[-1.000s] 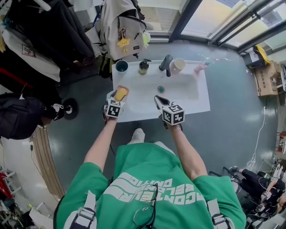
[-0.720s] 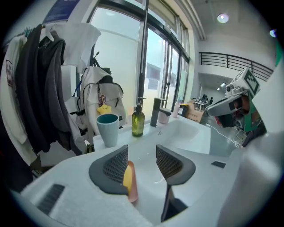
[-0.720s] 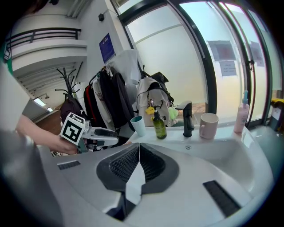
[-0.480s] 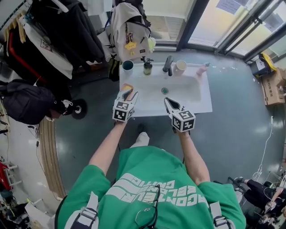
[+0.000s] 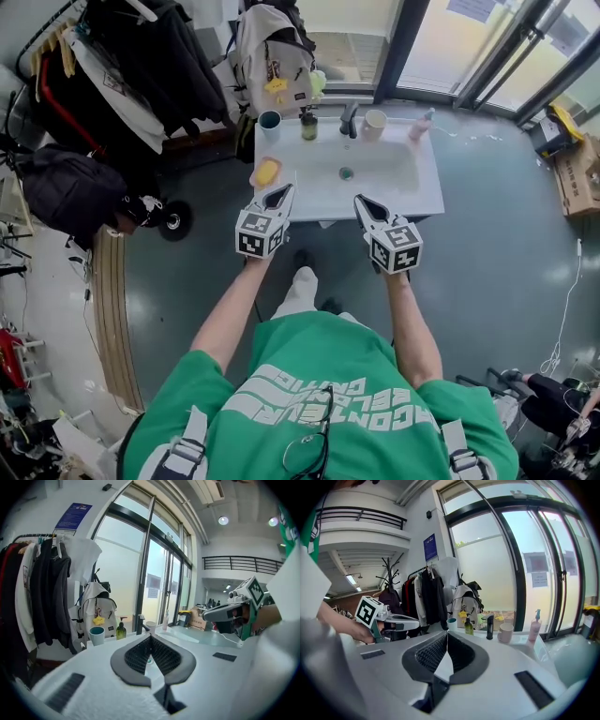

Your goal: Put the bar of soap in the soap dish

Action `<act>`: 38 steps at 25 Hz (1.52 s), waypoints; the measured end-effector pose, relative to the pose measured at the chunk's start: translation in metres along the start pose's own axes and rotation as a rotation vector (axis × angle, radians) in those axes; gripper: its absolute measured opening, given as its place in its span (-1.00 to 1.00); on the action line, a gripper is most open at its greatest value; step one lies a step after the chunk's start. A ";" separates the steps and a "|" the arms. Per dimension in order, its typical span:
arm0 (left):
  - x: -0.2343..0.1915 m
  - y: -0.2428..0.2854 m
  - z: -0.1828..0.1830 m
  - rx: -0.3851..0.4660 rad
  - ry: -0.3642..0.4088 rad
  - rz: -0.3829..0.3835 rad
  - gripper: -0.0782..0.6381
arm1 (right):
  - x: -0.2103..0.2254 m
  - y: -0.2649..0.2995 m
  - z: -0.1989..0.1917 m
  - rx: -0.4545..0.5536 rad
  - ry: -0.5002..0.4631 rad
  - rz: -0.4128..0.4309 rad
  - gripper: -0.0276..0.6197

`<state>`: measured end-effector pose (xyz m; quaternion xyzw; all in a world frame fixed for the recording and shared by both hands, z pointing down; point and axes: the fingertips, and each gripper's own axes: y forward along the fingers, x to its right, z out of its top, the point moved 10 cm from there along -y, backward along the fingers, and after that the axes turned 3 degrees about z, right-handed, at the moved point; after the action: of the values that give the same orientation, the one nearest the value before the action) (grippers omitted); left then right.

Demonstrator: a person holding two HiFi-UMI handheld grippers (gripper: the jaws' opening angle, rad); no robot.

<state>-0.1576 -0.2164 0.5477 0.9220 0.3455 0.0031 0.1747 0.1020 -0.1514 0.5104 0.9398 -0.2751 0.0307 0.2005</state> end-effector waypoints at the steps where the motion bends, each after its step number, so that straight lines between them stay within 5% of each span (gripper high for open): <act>1: 0.007 -0.007 0.001 0.011 -0.014 -0.011 -0.76 | -0.004 -0.006 0.000 0.005 -0.003 0.002 -0.87; 15: 0.078 -0.077 0.003 0.126 -0.039 -0.071 -0.76 | -0.051 -0.070 -0.021 0.044 -0.041 0.033 -0.87; 38: 0.090 -0.099 0.004 0.135 -0.011 -0.091 -0.76 | -0.061 -0.087 -0.025 0.048 -0.053 0.031 -0.87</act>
<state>-0.1516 -0.0912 0.5020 0.9151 0.3853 -0.0334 0.1139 0.0981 -0.0436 0.4915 0.9405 -0.2941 0.0155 0.1698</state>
